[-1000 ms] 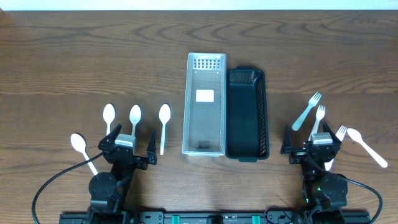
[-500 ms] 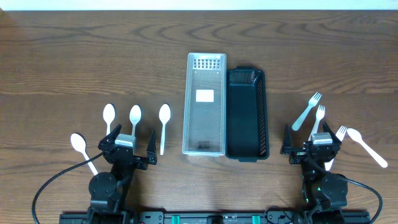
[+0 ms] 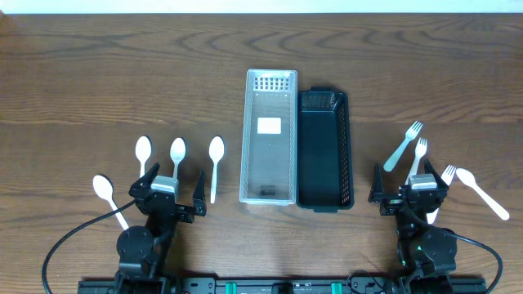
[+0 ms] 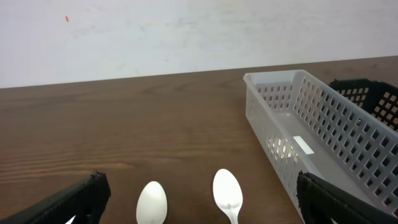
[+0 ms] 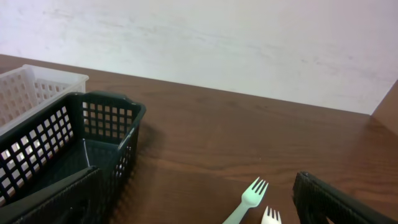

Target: Pack container

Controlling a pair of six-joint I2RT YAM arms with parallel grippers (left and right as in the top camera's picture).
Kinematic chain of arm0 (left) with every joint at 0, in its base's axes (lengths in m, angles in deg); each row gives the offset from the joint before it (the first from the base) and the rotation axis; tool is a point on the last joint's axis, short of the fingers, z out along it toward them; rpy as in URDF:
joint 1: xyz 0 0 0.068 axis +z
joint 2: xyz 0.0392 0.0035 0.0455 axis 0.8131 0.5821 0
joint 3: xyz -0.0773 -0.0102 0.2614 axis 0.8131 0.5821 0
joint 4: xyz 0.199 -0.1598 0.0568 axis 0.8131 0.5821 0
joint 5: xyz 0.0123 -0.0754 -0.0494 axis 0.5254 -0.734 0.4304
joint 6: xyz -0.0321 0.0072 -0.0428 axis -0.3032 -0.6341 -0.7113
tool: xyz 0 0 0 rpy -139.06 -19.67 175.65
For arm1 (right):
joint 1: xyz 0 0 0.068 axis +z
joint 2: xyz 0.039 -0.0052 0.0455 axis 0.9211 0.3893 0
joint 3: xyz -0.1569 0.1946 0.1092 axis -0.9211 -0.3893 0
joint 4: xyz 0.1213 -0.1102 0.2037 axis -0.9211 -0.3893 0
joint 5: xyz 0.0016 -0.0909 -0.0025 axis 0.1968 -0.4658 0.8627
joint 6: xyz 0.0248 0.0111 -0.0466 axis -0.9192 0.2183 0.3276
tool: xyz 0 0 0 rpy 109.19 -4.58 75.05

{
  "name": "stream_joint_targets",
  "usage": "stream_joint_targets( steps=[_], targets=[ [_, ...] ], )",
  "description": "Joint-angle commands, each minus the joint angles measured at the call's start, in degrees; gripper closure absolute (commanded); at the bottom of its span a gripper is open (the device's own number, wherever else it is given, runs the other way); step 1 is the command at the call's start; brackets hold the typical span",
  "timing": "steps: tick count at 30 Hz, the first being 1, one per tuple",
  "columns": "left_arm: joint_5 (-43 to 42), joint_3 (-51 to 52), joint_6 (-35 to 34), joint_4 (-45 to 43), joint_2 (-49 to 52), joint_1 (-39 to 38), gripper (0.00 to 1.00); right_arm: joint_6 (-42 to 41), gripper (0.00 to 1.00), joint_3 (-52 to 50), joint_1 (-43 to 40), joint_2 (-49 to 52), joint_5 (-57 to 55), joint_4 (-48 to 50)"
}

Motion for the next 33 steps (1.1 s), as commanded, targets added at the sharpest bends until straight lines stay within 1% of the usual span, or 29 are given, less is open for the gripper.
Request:
stream_joint_targets(
  steps=[1, 8, 12, 13, 15, 18, 21, 25, 29, 33],
  targets=[
    [0.7, 1.9, -0.3, 0.2, -0.3, 0.2, 0.02, 0.7, 0.01, -0.2, -0.9, -0.3, 0.2, 0.0],
    [0.7, 1.9, -0.2, 0.2, -0.3, 0.2, 0.02, 0.1, 0.01, -0.2, -0.8, -0.3, 1.0, -0.1],
    [0.7, 1.9, -1.2, 0.1, -0.3, 0.3, 0.02, -8.4, 0.01, -0.2, -0.8, -0.3, 3.3, -0.2],
    [0.7, 1.8, -2.5, 0.3, -0.3, 0.2, 0.02, -10.9, 0.01, -0.2, -0.8, -0.3, 4.1, -0.7],
    [0.8, 0.7, -5.9, 2.1, -0.3, 0.2, 0.02, -13.2, 0.01, 0.1, -0.8, 0.5, 6.7, -1.3],
    [2.9, -4.2, -11.8, 8.3, 0.9, 0.2, 0.02, -17.4, 0.01, 3.0, -0.9, 2.6, 6.9, -5.7],
    [4.0, -12.6, -12.3, 14.9, 4.5, 0.2, 0.02, -17.9, 0.01, 9.2, -0.9, 6.8, 6.0, -10.5],
    [5.9, -25.9, -12.3, 23.4, 13.0, 0.2, 0.02, -17.9, 0.01, 21.2, -1.6, 16.6, 3.2, -17.7],
    [9.2, -39.9, -12.2, 34.0, 24.8, 0.3, 0.02, -18.0, 0.01, 34.9, -3.9, 30.2, 3.2, -27.2],
    [9.3, -51.9, -12.0, 43.3, 36.8, 0.2, 0.02, -19.7, 0.01, 50.4, -8.2, 46.7, 2.8, -40.4]
  ],
)
